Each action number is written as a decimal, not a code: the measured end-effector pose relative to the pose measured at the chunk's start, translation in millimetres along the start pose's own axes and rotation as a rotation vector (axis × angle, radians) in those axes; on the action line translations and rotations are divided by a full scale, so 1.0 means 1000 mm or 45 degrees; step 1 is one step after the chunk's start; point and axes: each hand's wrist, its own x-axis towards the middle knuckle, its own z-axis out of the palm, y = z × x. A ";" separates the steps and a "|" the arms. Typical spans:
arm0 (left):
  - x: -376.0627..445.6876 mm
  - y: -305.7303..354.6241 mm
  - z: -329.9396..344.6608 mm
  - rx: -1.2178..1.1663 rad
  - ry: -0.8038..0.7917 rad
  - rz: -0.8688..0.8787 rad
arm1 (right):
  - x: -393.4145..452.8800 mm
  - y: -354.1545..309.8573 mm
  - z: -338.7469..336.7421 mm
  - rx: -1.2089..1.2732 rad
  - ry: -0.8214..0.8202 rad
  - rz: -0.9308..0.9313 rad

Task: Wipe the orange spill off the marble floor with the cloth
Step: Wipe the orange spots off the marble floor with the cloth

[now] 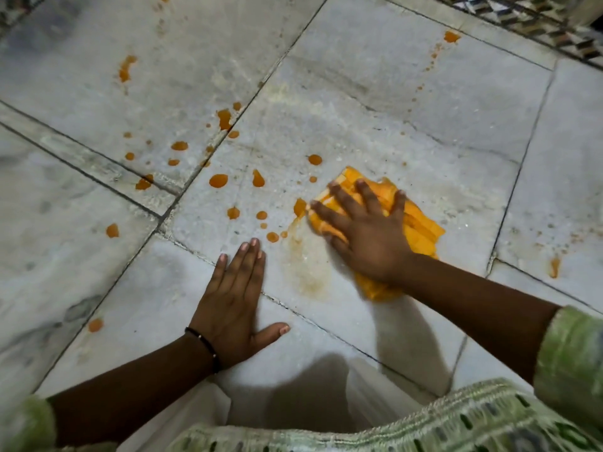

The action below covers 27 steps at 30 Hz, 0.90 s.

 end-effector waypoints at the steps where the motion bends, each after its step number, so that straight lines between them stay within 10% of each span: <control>1: -0.001 0.000 0.000 -0.003 -0.007 -0.003 | 0.000 -0.013 0.001 -0.025 0.004 -0.057; 7: -0.001 -0.001 0.001 -0.033 0.018 0.007 | -0.065 -0.009 0.011 -0.085 0.011 -0.523; 14: 0.000 -0.002 0.003 -0.007 0.012 0.023 | -0.008 0.028 0.001 0.044 0.044 0.180; 20: 0.000 -0.002 0.003 -0.030 0.022 0.037 | -0.083 -0.005 0.017 -0.038 0.077 -0.501; 27: 0.002 -0.006 0.004 -0.008 0.002 0.064 | -0.035 0.071 0.003 0.065 0.027 0.404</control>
